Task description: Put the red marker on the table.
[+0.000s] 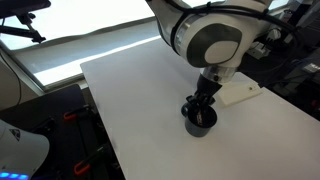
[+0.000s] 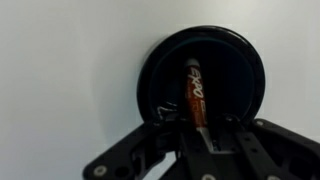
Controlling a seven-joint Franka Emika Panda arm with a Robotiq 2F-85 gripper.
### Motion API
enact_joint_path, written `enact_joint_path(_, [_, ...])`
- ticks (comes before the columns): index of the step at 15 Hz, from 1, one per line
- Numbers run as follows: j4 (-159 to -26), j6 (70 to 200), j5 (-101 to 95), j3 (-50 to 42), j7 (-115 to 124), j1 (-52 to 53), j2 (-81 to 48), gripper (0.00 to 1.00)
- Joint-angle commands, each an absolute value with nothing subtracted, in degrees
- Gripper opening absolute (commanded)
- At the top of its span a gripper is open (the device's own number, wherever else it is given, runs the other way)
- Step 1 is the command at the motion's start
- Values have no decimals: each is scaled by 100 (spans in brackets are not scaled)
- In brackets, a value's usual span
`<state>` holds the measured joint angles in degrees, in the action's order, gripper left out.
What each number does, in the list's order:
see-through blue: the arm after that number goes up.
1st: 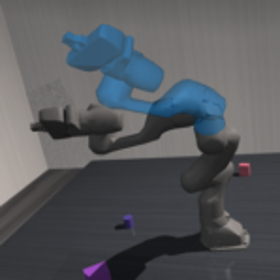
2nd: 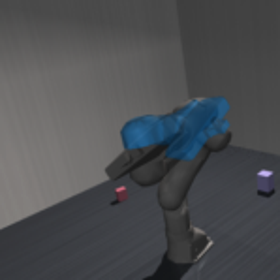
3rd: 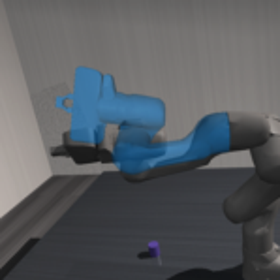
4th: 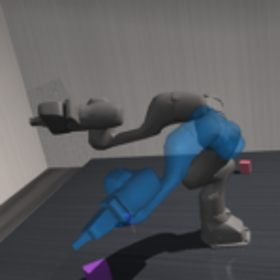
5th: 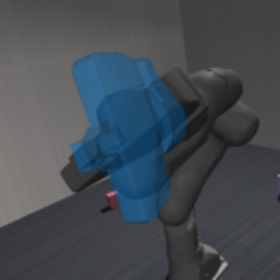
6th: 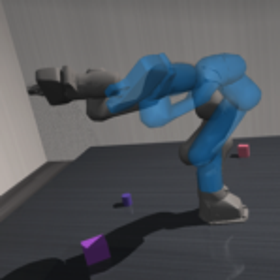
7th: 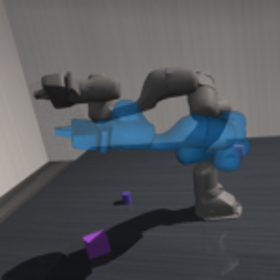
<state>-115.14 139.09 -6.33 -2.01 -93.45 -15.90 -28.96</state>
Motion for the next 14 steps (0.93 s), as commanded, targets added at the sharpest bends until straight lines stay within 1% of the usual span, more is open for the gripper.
enact_joint_path(1, [-11466,13785,-738,-319,-9173,-1502,-2790,4])
enact_joint_path(4, [-11541,13563,-1081,-593,-8413,-1212,-2459,4])
enact_joint_path(7, [-11435,13018,-1549,-729,-7630,-942,-2129,4])
enact_joint_path(11, [-11131,12301,-2022,-584,-7126,-664,-1809,4])
enact_joint_path(14, [-10810,12436,-2394,-403,-7253,-452,-1799,4])
